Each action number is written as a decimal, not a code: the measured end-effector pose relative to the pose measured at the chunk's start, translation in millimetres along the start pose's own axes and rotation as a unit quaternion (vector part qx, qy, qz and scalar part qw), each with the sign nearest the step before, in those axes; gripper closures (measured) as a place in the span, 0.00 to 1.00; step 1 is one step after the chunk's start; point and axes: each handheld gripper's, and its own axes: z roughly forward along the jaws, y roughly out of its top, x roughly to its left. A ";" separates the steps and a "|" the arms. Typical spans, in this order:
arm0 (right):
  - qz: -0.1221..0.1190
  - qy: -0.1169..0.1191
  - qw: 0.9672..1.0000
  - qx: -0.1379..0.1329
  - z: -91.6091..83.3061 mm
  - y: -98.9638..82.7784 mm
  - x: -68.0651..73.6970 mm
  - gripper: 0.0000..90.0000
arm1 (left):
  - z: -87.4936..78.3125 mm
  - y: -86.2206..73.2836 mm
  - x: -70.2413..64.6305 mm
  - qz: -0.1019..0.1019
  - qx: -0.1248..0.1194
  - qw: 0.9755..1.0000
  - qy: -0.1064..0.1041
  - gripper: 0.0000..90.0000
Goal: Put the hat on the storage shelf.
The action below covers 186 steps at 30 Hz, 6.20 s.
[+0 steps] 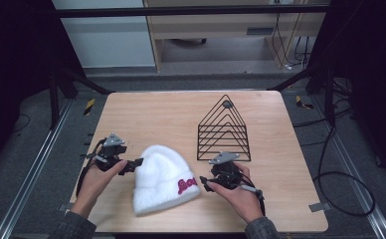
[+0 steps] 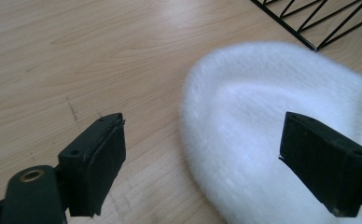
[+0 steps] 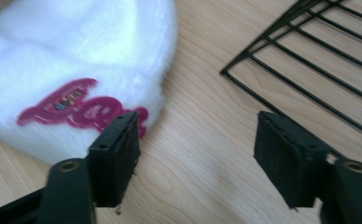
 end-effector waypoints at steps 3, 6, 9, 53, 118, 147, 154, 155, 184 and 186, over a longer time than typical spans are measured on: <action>-0.011 0.003 1.000 0.000 -0.5 9.1 6.7 0.44 | 3.1 7.3 -2.5 0.009 0.009 1.000 0.002 0.19; -0.015 0.012 1.000 0.002 1.8 11.8 8.7 0.51 | 11.0 12.2 -2.7 0.016 0.022 1.000 -0.002 0.23; -0.016 0.015 1.000 0.012 7.8 13.4 7.1 0.56 | 24.5 13.8 1.9 0.004 0.034 0.999 -0.008 0.26; 0.031 -0.022 0.999 -0.001 -14.0 -29.3 -14.7 0.32 | -3.0 60.8 -58.1 0.096 -0.017 0.995 -0.019 0.90; -0.034 -0.033 0.991 -0.124 -110.6 42.8 -4.7 0.39 | -153.6 212.8 -112.2 0.210 -0.170 0.963 -0.002 0.90; -0.040 -0.045 0.984 -0.169 -147.4 66.9 -36.9 0.60 | -139.2 257.1 -147.1 0.238 -0.200 0.950 -0.031 0.90; -0.036 -0.041 0.982 -0.180 -149.0 76.0 -49.1 0.61 | -134.8 266.3 -149.8 0.243 -0.202 0.948 -0.039 0.90; -0.037 -0.043 0.982 -0.181 -149.1 78.4 -51.1 0.60 | -133.9 267.8 -150.5 0.244 -0.203 0.947 -0.040 0.90; -0.010 -0.089 0.979 -0.184 -140.5 115.9 -117.5 0.92 | -64.7 299.8 -140.7 0.224 -0.213 0.950 -0.053 0.90; -0.007 -0.095 0.978 -0.184 -139.0 113.2 -121.9 0.92 | -56.4 301.3 -138.9 0.221 -0.213 0.950 -0.054 0.90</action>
